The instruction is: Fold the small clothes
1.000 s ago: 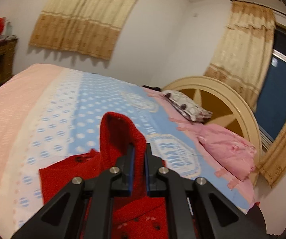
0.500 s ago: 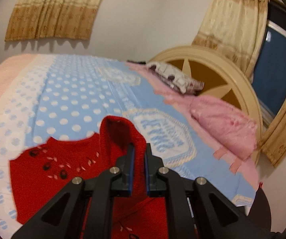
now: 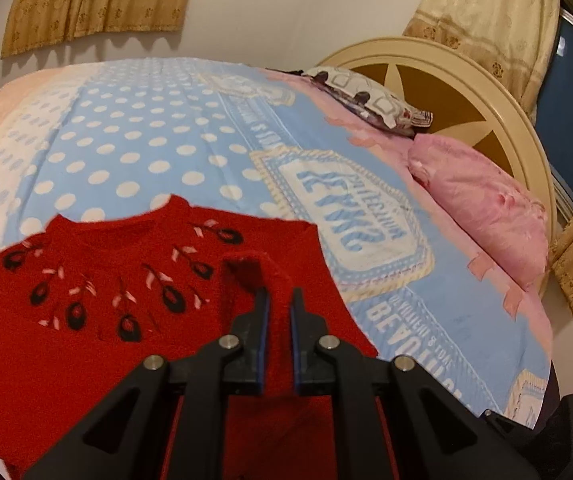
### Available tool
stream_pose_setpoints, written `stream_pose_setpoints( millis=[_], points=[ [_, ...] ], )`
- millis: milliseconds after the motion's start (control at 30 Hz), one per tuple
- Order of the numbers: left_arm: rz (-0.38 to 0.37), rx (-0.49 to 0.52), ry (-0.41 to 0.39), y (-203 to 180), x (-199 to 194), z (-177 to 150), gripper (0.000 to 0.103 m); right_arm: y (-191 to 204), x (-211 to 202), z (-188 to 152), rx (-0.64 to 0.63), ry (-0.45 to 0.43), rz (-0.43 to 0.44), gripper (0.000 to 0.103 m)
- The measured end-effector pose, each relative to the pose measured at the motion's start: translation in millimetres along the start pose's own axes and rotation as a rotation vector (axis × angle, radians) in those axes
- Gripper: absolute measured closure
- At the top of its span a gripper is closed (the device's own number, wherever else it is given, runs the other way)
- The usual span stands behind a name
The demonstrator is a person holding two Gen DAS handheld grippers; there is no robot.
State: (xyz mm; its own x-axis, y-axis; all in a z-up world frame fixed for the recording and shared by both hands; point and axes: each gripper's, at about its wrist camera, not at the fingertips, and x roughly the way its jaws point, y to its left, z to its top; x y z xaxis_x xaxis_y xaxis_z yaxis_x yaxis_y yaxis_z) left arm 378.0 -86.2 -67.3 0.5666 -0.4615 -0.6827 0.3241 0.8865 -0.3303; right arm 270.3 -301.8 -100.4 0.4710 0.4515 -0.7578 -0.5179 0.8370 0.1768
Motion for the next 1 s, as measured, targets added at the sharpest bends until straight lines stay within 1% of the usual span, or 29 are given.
stream_pose_setpoints(
  millis=[100,167,267,367,433,467,533,633,700,767,833,867,933,967,1000],
  points=[
    [0.003,0.018,0.003,-4.8,1.0,-4.6,0.081,-2.4,-0.5,-0.7,0.014,0.001,-0.007,0.005],
    [0.014,0.042,-0.002,-7.8,-2.5,-7.6,0.056,-4.0,-0.6,-1.4,0.02,0.005,-0.011,0.005],
    [0.028,0.087,-0.045,-9.7,-13.6,-10.9,0.042,-5.1,1.1,-1.9,0.026,0.015,-0.021,0.005],
    [0.036,0.107,-0.062,-4.2,-24.4,-13.0,0.041,-6.7,5.9,-2.4,0.033,0.034,-0.028,0.005],
    [0.067,0.12,-0.069,2.1,-29.4,-15.5,0.04,-7.0,9.4,-1.2,0.035,0.045,-0.035,0.005],
    [0.113,0.139,-0.074,7.2,-33.0,-19.1,0.037,-6.6,9.8,-0.6,0.034,0.046,-0.036,0.005],
    [0.18,0.167,-0.078,14.8,-36.6,-25.7,0.03,-7.2,9.6,0.2,0.035,0.046,-0.033,0.005],
    [0.253,0.171,-0.071,37.6,-46.9,-40.7,0.03,-12.5,12.4,2.9,0.052,0.062,-0.036,0.005],
    [0.292,0.165,-0.073,52.2,-55.8,-51.2,0.03,-17.1,14.1,6.8,0.053,0.071,-0.058,0.006],
    [0.349,0.158,-0.085,69.4,-66.7,-61.8,0.03,-23.6,15.2,13.4,0.059,0.073,-0.082,0.006],
    [0.43,0.158,-0.102,87.2,-76.7,-71.3,0.03,-35.7,16.7,23.5,0.105,0.073,-0.076,0.006],
    [0.488,0.156,-0.109,99.3,-81.2,-76.1,0.03,-42.3,17.9,29.2,0.134,0.071,-0.071,0.006],
    [0.565,0.125,-0.107,120.7,-86.2,-81.2,0.03,-50.5,20.4,40.2,0.162,0.063,-0.046,0.006],
    [0.59,0.099,-0.11,131.9,-88.8,-83.2,0.03,-52.7,21.9,45.8,0.167,0.062,-0.048,0.006],
    [0.599,0.075,-0.112,140.6,-90.9,-84.6,0.03,-55.0,23.7,53.1,0.165,0.061,-0.069,0.006]
  ],
)
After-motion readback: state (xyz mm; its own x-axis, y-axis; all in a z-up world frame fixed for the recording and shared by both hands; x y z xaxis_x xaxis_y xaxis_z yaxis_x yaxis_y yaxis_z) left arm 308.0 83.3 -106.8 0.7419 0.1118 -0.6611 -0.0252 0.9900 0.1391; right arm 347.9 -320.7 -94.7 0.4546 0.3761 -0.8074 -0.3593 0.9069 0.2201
